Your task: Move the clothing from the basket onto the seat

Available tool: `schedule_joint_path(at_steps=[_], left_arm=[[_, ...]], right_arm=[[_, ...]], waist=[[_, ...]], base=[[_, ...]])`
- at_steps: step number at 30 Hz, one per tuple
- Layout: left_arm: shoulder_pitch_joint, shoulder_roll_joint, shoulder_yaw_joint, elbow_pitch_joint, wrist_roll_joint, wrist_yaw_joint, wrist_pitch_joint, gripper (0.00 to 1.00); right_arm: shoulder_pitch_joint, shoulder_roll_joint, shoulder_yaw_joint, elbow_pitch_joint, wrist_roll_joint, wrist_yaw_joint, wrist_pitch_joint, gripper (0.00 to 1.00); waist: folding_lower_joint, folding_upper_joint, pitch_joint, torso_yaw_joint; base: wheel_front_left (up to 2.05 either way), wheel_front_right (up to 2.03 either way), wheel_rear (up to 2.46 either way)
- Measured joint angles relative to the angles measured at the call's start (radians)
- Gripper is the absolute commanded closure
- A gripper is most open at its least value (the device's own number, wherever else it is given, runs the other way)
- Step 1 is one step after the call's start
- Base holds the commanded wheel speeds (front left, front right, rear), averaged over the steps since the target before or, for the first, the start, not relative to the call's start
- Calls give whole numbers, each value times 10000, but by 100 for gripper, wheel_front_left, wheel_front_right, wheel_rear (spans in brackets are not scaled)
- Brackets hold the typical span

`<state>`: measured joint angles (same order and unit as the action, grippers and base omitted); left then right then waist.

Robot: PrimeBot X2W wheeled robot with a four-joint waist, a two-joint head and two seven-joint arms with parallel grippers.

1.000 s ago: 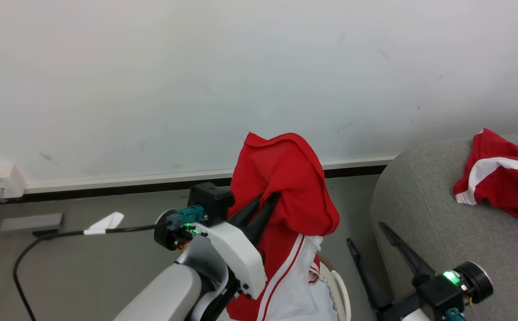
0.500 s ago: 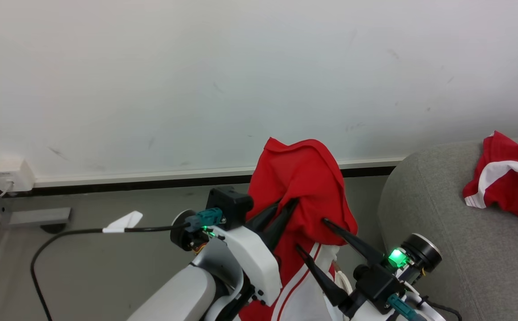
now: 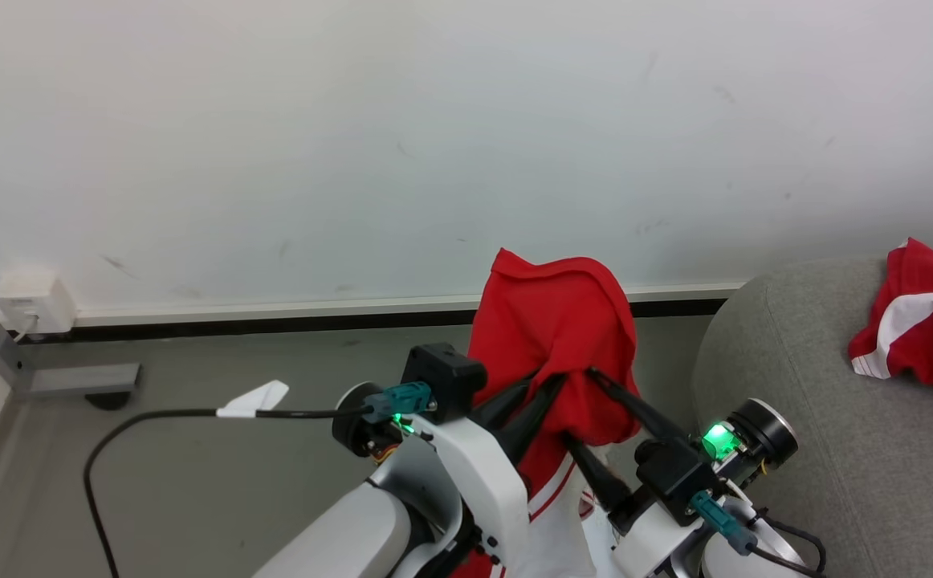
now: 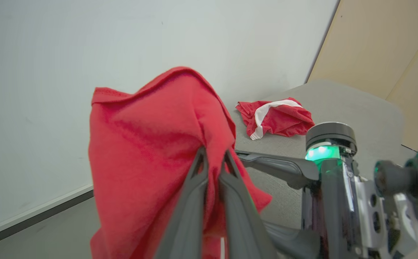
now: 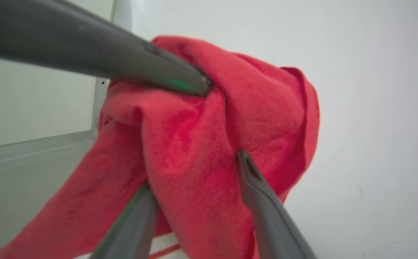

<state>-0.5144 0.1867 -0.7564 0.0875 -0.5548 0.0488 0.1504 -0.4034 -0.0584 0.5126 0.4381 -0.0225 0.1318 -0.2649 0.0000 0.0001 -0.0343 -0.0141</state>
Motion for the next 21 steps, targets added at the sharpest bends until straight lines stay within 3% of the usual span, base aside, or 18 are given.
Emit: schedule_joint_path(at_steps=[1,9,10,12,13,14,15,21], left_arm=[[-2,-13,-21,-10,0,-23,23,100],[-11,25,-63,13,-2,-12,50,100],[-10,38,-63,33,-2,21,33,95],[-10,52,-63,65,-2,48,-27,72],[-9,54,-59,84,-2,50,-40,50],[-9,61,-59,111,0,54,-92,16],[-8,71,-56,132,4,65,-130,0],[17,151,-127,328,117,90,-433,0]], right_arm=[[-2,23,-19,63,96,0,0,100],[-8,81,-378,-40,849,0,2,100],[-7,81,-422,-58,884,0,2,100],[-6,82,-594,-134,1041,0,0,100],[-4,82,-679,-167,1147,0,2,100],[3,84,-763,-198,1227,0,0,100],[10,84,-867,-228,1273,0,0,100],[67,84,-1430,-341,1448,0,8,100]], waist=[[0,0,-4,11],[0,0,39,78],[0,0,50,83],[0,0,76,94],[0,0,87,99],[1,0,97,102],[0,0,107,104],[0,0,155,101]], base=[[0,0,0],[0,0,0],[0,0,0],[0,0,0],[0,0,0],[0,0,0],[0,0,0],[0,0,0]])
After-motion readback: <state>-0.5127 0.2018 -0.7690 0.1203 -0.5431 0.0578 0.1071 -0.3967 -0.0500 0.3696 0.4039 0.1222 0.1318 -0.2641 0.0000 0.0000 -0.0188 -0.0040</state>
